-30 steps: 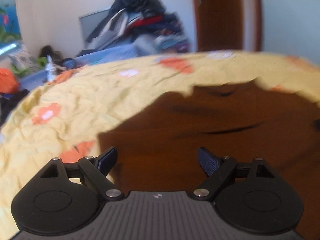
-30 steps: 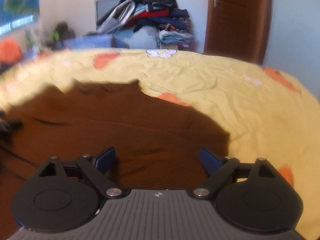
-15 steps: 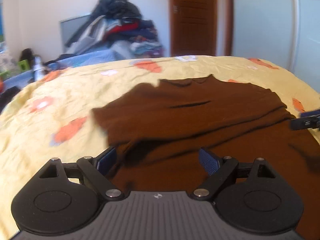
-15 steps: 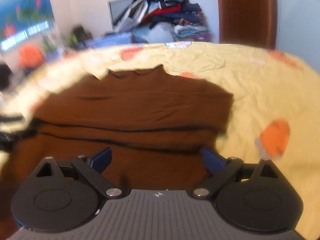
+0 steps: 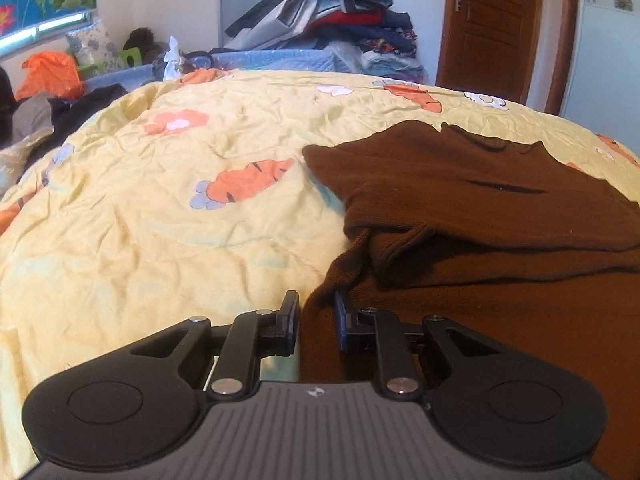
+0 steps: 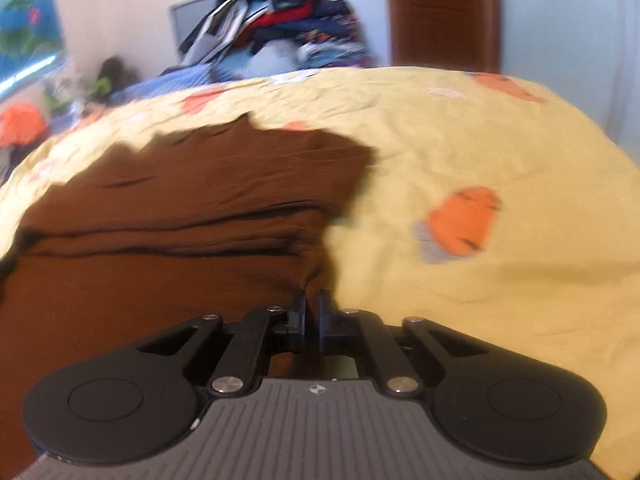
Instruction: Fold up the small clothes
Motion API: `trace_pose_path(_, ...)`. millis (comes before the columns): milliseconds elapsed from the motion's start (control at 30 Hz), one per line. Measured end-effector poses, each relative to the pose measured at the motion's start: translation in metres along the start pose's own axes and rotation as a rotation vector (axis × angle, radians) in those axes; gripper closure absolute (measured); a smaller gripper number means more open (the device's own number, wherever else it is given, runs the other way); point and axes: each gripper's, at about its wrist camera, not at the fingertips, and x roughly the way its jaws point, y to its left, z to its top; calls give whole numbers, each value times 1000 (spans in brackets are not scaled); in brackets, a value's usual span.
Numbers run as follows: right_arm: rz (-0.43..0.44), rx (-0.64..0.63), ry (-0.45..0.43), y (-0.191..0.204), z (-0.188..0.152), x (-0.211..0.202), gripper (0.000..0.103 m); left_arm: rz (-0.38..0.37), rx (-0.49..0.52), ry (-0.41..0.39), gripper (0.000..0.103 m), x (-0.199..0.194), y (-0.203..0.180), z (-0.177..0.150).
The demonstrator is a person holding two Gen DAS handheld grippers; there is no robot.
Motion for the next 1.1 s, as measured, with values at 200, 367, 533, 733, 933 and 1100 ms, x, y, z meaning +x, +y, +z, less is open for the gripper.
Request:
trace_pose_path(200, 58, 77, 31, 1, -5, -16, 53, -158, -147, 85, 62, -25, 18, -14)
trace_pose_path(367, 212, 200, 74, -13, -25, -50, 11, -391, -353, 137, 20, -55, 50, -48)
trace_pose_path(533, 373, 355, 142, -36, -36, -54, 44, -379, -337, 147, 59, -55, 45, -51)
trace_pose_path(733, 333, 342, 177, -33, -34, -50, 92, -314, -299, 177, 94, -54, 39, -40)
trace_pose_path(933, 322, 391, 187, -55, -49, -62, 90, -417, -381, 250, 93, -63, 59, -63)
trace_pose_path(1100, 410, 456, 181, -47, -63, -80, 40, -541, -525, 291, 82, -72, 74, -87)
